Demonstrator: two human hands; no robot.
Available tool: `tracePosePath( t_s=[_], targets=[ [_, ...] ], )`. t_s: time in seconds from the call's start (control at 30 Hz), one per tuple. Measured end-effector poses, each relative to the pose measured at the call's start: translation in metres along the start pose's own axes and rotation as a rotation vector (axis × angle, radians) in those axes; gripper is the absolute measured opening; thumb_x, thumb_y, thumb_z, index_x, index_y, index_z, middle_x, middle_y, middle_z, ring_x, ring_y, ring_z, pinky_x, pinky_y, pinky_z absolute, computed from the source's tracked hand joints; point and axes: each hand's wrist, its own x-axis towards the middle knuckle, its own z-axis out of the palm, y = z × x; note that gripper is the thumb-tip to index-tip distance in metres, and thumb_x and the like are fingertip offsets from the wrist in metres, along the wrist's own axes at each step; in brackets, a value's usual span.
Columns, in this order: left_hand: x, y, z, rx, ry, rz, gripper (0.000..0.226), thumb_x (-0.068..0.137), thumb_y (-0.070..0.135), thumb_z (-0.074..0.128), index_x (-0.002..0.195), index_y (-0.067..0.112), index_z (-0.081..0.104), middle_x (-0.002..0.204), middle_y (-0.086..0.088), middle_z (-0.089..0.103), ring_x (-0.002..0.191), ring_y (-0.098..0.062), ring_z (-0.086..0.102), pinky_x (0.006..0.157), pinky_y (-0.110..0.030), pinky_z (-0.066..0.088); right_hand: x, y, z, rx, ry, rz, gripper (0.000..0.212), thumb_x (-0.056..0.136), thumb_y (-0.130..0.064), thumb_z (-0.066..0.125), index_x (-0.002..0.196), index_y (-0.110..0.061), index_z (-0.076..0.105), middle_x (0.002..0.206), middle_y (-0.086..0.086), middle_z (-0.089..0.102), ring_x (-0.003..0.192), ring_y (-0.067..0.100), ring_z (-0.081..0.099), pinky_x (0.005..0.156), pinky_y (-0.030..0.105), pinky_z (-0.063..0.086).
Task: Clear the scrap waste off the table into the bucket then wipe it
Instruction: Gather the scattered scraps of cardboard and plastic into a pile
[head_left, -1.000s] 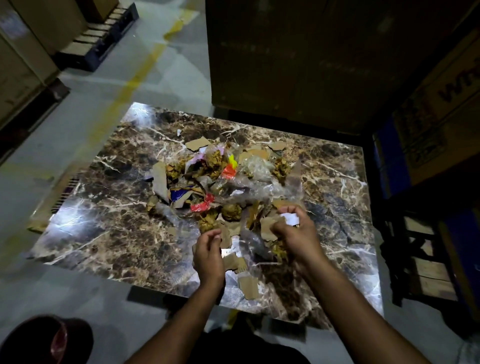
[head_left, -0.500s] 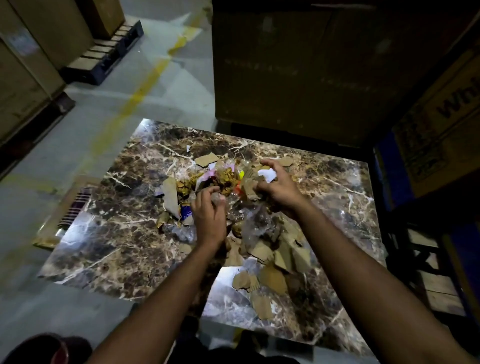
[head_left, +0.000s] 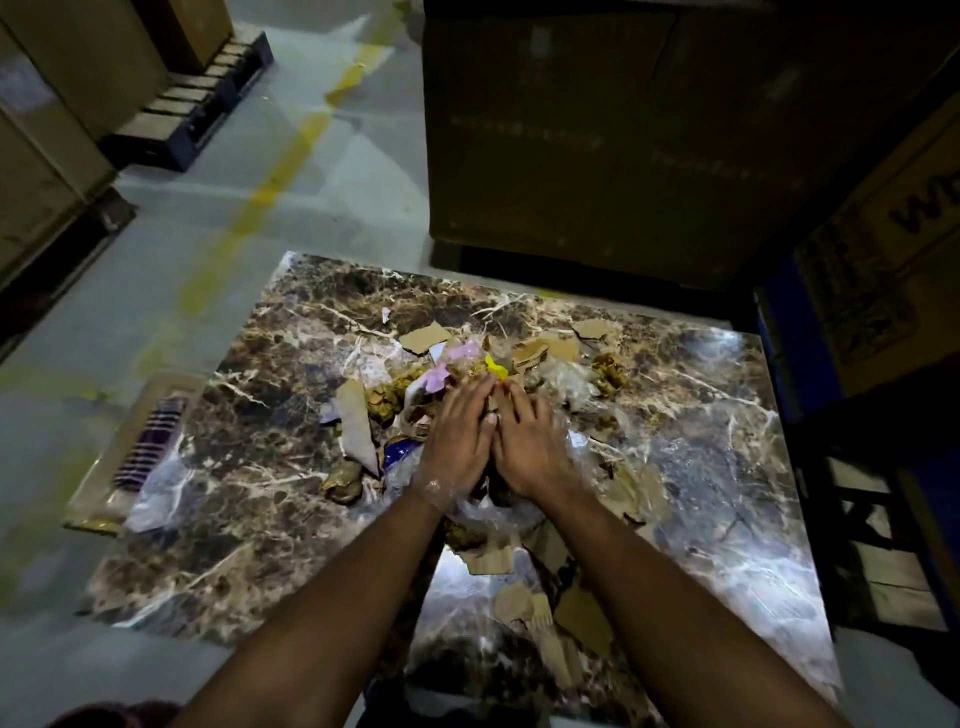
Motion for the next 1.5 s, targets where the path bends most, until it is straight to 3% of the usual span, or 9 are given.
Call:
tracePosePath(
  t_s=[0.17, 0.5, 0.77, 0.9, 1.03, 1.17, 1.3, 1.37, 1.5],
  targets=[
    [-0.008, 0.008, -0.014, 0.025, 0.035, -0.028, 0.052, 0.103, 0.046, 0.03, 0.153, 0.031, 0.037, 0.16, 0.004, 0.036, 0.148, -0.019, 0.027, 0.119, -0.047, 0.026, -0.007, 0.013, -0.021, 0.207, 0.083, -0.114, 0.083, 0.094, -0.038, 0.058, 0.161, -0.031, 0.009, 0.166, 0.004, 0.017, 0.147, 0.032, 0.025, 0.119, 0.051, 0.031],
    [0.01, 0.01, -0.075, 0.055, 0.085, 0.068, 0.049, 0.101, 0.048, 0.031, 0.14, 0.027, 0.052, 0.144, 0.003, 0.053, 0.132, -0.019, 0.043, 0.107, -0.052, 0.038, 0.01, 0.061, -0.094, 0.405, 0.395, -0.161, 0.029, 0.095, -0.013, 0.058, 0.123, -0.019, 0.064, 0.121, 0.0, 0.063, 0.113, 0.015, 0.055, 0.092, 0.03, 0.043],
    [0.105, -0.053, -0.091, 0.205, -0.074, -0.038, 0.059, 0.095, 0.049, 0.028, 0.14, 0.02, 0.053, 0.144, -0.005, 0.054, 0.134, -0.028, 0.045, 0.112, -0.045, 0.035, 0.131, 0.113, -0.088, 0.222, 0.162, 0.132, 0.028, 0.092, -0.023, 0.058, 0.116, -0.02, 0.071, 0.124, 0.01, 0.069, 0.115, 0.03, 0.063, 0.095, 0.034, 0.048],
    [0.139, -0.116, -0.084, 0.238, -0.153, -0.172, 0.059, 0.096, 0.048, 0.026, 0.147, 0.026, 0.045, 0.153, -0.005, 0.048, 0.141, -0.028, 0.041, 0.115, -0.047, 0.034, 0.173, 0.133, -0.074, -0.003, -0.189, 0.199, 0.051, 0.106, -0.038, 0.043, 0.154, -0.019, 0.041, 0.165, 0.008, 0.028, 0.152, 0.026, 0.024, 0.122, 0.036, 0.02],
    [0.141, -0.145, -0.077, 0.295, -0.29, -0.275, 0.07, 0.099, 0.057, 0.015, 0.16, 0.024, 0.021, 0.168, -0.004, 0.014, 0.155, -0.025, 0.011, 0.125, -0.04, 0.011, 0.186, 0.141, -0.057, 0.172, -0.314, 0.278, 0.055, 0.108, -0.04, 0.035, 0.16, -0.027, 0.022, 0.17, 0.006, -0.003, 0.156, 0.031, 0.006, 0.126, 0.046, 0.009],
    [0.13, -0.135, -0.08, 0.238, -0.37, -0.235, 0.068, 0.101, 0.058, 0.014, 0.159, 0.023, 0.026, 0.168, -0.003, 0.01, 0.156, -0.022, 0.009, 0.125, -0.035, 0.005, 0.166, 0.115, -0.061, 0.194, -0.339, 0.24, 0.051, 0.109, -0.044, 0.028, 0.158, -0.028, 0.029, 0.163, 0.012, 0.031, 0.144, 0.032, 0.041, 0.119, 0.035, 0.029],
    [0.131, -0.131, -0.105, 0.105, -0.403, -0.184, 0.054, 0.107, 0.052, 0.029, 0.146, 0.023, 0.051, 0.154, -0.006, 0.047, 0.137, -0.023, 0.046, 0.108, -0.032, 0.034, 0.161, 0.098, -0.085, 0.282, -0.334, 0.315, 0.046, 0.108, -0.047, 0.032, 0.135, -0.027, 0.063, 0.131, 0.01, 0.064, 0.097, 0.023, 0.07, 0.079, 0.025, 0.05],
    [0.138, -0.13, -0.117, 0.012, -0.387, -0.163, 0.051, 0.104, 0.052, 0.035, 0.136, 0.023, 0.061, 0.139, -0.008, 0.061, 0.117, -0.022, 0.058, 0.091, -0.028, 0.039, 0.176, 0.101, -0.091, 0.207, -0.318, 0.295, 0.046, 0.108, -0.042, 0.035, 0.131, -0.018, 0.067, 0.137, 0.014, 0.061, 0.109, 0.027, 0.065, 0.085, 0.027, 0.046],
    [0.161, -0.147, -0.123, 0.062, -0.292, -0.143, 0.058, 0.098, 0.055, 0.031, 0.145, 0.027, 0.052, 0.147, -0.006, 0.055, 0.131, -0.028, 0.051, 0.101, -0.033, 0.039, 0.2, 0.106, -0.083, 0.049, -0.316, 0.255, 0.06, 0.102, -0.061, 0.034, 0.143, -0.023, 0.056, 0.152, 0.016, 0.048, 0.14, 0.032, 0.044, 0.113, 0.038, 0.034]
  ],
)
